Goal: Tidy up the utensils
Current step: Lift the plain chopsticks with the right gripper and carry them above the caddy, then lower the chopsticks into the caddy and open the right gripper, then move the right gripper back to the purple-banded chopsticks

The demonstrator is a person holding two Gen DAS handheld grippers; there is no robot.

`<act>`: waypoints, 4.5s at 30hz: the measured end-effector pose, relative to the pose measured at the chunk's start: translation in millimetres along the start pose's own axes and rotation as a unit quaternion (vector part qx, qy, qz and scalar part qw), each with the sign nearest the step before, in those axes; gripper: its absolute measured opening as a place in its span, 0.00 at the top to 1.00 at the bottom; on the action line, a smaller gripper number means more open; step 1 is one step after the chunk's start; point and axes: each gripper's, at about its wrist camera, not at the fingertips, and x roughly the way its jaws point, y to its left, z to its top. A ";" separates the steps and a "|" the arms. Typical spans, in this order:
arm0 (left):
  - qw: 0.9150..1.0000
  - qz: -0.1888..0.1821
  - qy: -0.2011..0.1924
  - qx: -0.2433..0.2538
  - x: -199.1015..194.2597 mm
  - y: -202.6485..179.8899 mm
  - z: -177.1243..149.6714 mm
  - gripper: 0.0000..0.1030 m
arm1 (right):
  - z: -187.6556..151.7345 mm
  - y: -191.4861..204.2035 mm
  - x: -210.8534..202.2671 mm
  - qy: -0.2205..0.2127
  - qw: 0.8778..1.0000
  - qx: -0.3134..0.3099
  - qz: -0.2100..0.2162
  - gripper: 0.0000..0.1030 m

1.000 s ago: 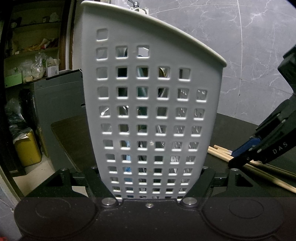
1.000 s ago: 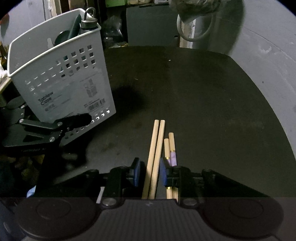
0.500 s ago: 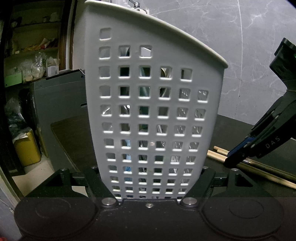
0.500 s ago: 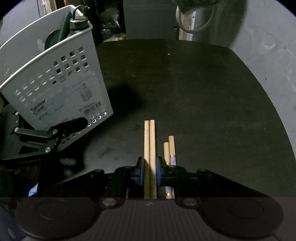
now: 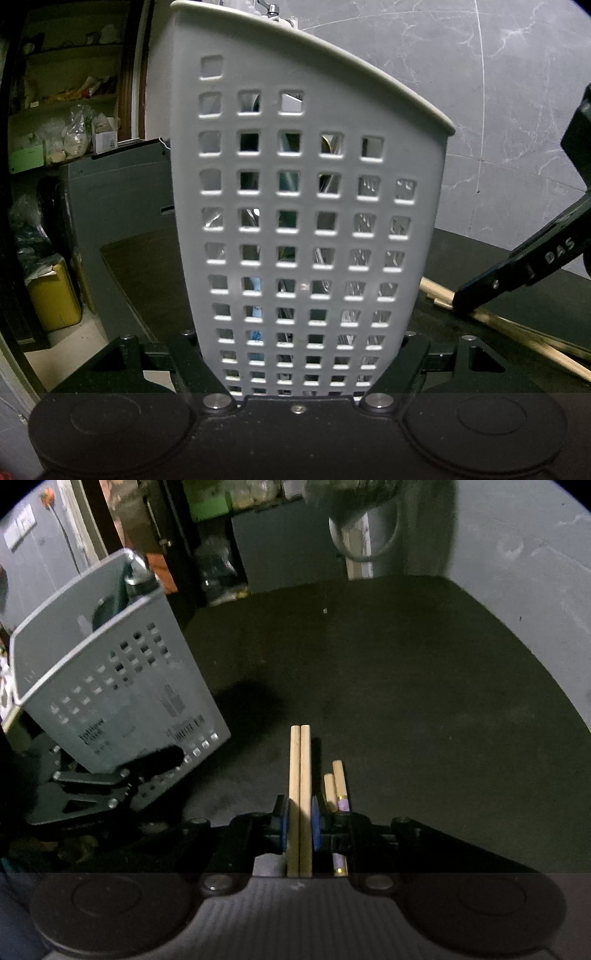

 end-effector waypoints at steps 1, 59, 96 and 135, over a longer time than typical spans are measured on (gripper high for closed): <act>1.000 0.000 0.000 0.000 -0.5 -1.1 0.2 0.27 | -1.0 -1.5 -3.1 -0.011 1.000 0.003 0.005 0.87; 1.000 0.000 0.003 0.003 -0.3 -2.3 2.3 0.27 | 57.9 97.4 -159.0 -0.433 0.883 -0.150 0.095 0.86; 1.000 -0.002 0.002 0.002 0.8 -0.9 3.0 0.27 | 51.4 100.3 -50.3 -0.345 0.926 -0.106 0.112 0.85; 1.000 -0.002 0.004 0.003 0.9 0.1 3.0 0.27 | -79.1 -6.0 -90.5 -0.220 0.972 0.023 -0.072 0.00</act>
